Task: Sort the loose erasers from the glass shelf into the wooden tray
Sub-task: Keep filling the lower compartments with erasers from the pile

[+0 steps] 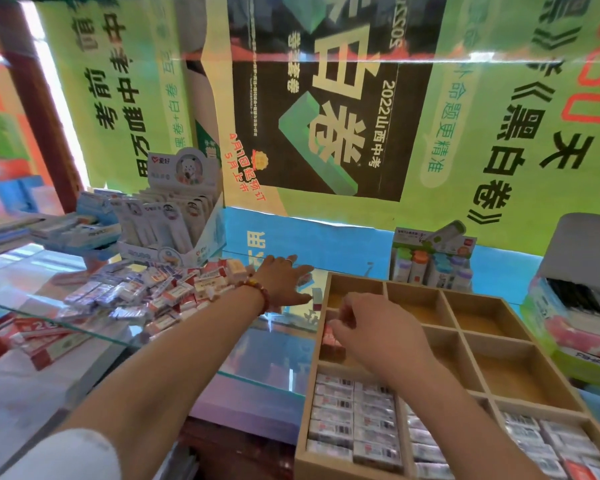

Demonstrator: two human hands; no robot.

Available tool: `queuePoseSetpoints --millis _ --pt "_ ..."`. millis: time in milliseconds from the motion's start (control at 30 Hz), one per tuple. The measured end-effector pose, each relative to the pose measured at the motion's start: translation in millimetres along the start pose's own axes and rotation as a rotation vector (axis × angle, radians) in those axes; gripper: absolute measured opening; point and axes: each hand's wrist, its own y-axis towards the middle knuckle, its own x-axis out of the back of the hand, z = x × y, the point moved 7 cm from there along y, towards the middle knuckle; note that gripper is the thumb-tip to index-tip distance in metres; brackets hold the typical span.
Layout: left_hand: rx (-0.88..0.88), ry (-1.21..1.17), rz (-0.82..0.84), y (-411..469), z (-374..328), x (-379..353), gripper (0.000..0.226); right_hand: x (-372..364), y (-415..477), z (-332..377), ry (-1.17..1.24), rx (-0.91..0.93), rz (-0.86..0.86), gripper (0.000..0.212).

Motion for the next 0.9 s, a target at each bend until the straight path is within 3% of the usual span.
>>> queuePoseSetpoints --millis 233,433,667,767,900 --pt "-0.137 -0.037 -0.148 -4 -20 8 0.029 2 5 1 0.032 0.019 -0.022 0.015" --pt "-0.238 -0.014 -0.182 -16 -34 13 0.023 -4 2 5 0.066 0.033 0.01 0.015" --pt "-0.131 -0.439 -0.289 -37 -22 27 0.018 -5 0 -9 0.104 -0.016 0.028 0.017" --pt "-0.057 -0.662 -0.211 -43 -26 25 0.02 -11 1 -12 0.12 -0.025 0.054 0.016" --pt "-0.084 -0.612 -0.112 -46 -40 16 0.022 -16 1 -15 0.13 -0.03 0.083 0.017"
